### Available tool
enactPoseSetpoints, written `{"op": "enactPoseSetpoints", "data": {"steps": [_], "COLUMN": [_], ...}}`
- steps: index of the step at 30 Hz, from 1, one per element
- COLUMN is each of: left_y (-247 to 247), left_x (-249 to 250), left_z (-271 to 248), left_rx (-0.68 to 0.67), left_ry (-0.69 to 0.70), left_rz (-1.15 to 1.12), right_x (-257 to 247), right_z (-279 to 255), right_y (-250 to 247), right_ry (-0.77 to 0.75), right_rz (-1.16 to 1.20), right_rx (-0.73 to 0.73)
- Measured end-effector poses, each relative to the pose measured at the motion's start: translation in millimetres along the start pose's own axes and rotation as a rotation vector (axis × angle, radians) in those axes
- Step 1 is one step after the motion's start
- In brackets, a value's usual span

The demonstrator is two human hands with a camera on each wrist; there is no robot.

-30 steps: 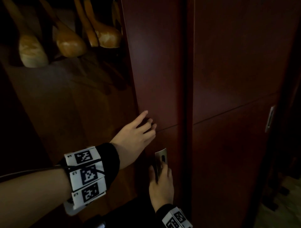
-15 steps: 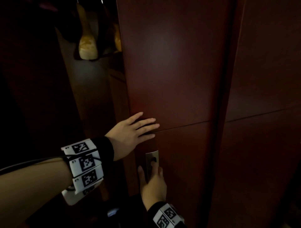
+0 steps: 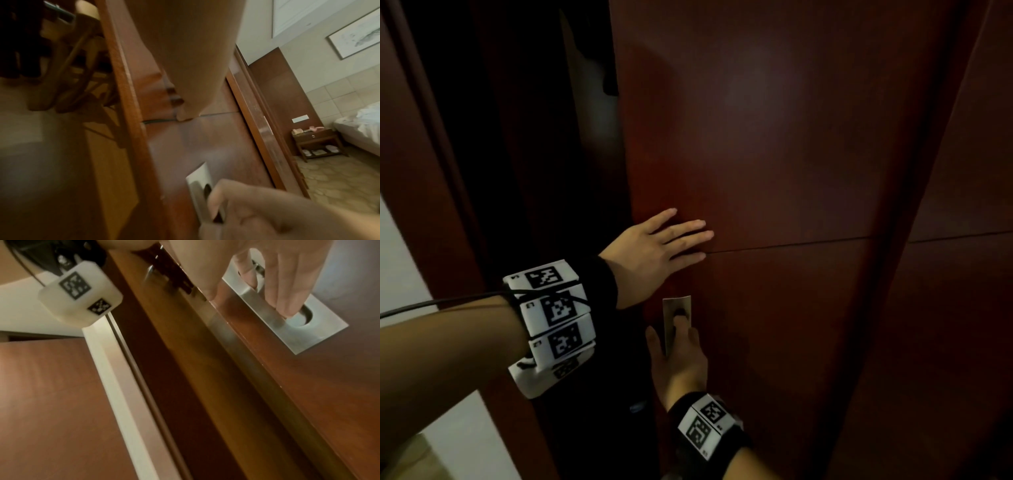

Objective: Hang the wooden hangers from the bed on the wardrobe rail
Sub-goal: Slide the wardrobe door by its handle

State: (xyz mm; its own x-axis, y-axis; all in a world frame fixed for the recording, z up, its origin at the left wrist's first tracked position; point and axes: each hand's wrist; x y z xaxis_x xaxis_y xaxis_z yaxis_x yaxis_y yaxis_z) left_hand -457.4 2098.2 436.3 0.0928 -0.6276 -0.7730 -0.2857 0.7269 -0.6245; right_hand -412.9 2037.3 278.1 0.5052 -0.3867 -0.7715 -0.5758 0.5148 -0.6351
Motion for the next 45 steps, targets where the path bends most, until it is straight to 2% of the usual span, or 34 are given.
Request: {"op": "enactPoseSetpoints", "data": {"steps": [15, 18, 20, 22, 26, 28, 31, 35, 41, 43, 45], "left_y": [19.4, 7.4, -11.5, -33.9, -90.0, -124.5, -188.2, -273.3, -374.5, -395.5, -412.9], "left_x": [5.5, 14.9, 23.4, 32.7, 62.0, 83.7, 123.7, 181.6, 255.6, 274.3, 289.6], "left_z": [-5.4, 3.5, 14.0, 29.2, 68.4, 88.2, 114.3, 159.3, 226.6, 243.8, 267.1], "left_rx": [-0.002, 0.055, 0.124, 0.251, 0.569, 0.685, 0.813, 0.890, 0.858, 0.793, 0.669], "left_ry": [0.023, 0.070, 0.097, 0.121, 0.190, 0.229, 0.302, 0.337, 0.305, 0.309, 0.302], "left_rz": [-0.039, -0.072, -0.091, -0.138, -0.182, -0.240, -0.237, -0.235, -0.246, -0.244, -0.178], "right_x": [-35.4, -36.0, -28.6, -12.9, 38.8, 70.4, 122.3, 201.1, 319.1, 350.1, 376.8], "right_z": [-7.6, -7.7, -10.8, -15.0, -21.5, -25.9, -41.2, -73.0, -115.4, -120.0, -117.5], "right_y": [30.2, 24.1, 11.6, -8.3, -71.5, -114.2, -191.3, -302.1, -446.3, -480.9, -509.0], "right_ry": [-0.091, -0.088, -0.072, -0.060, -0.015, 0.040, 0.146, 0.298, 0.455, 0.516, 0.550], "right_rz": [0.071, 0.077, 0.066, 0.040, 0.076, 0.087, 0.064, -0.068, -0.133, -0.138, -0.127], "right_rx": [-0.257, -0.329, -0.313, -0.261, -0.090, 0.017, 0.175, 0.301, 0.405, 0.410, 0.401]}}
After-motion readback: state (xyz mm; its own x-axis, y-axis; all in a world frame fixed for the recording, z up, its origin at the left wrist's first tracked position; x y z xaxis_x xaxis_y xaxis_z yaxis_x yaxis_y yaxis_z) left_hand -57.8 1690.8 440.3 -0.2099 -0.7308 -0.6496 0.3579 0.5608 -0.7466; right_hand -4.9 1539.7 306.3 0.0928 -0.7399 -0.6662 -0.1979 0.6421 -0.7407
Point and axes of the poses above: each hand's wrist, its own z-axis towards the middle knuckle, its own y-axis out of the palm, x = y × z, and after that the axes turned 11 degrees about -x, right-handed
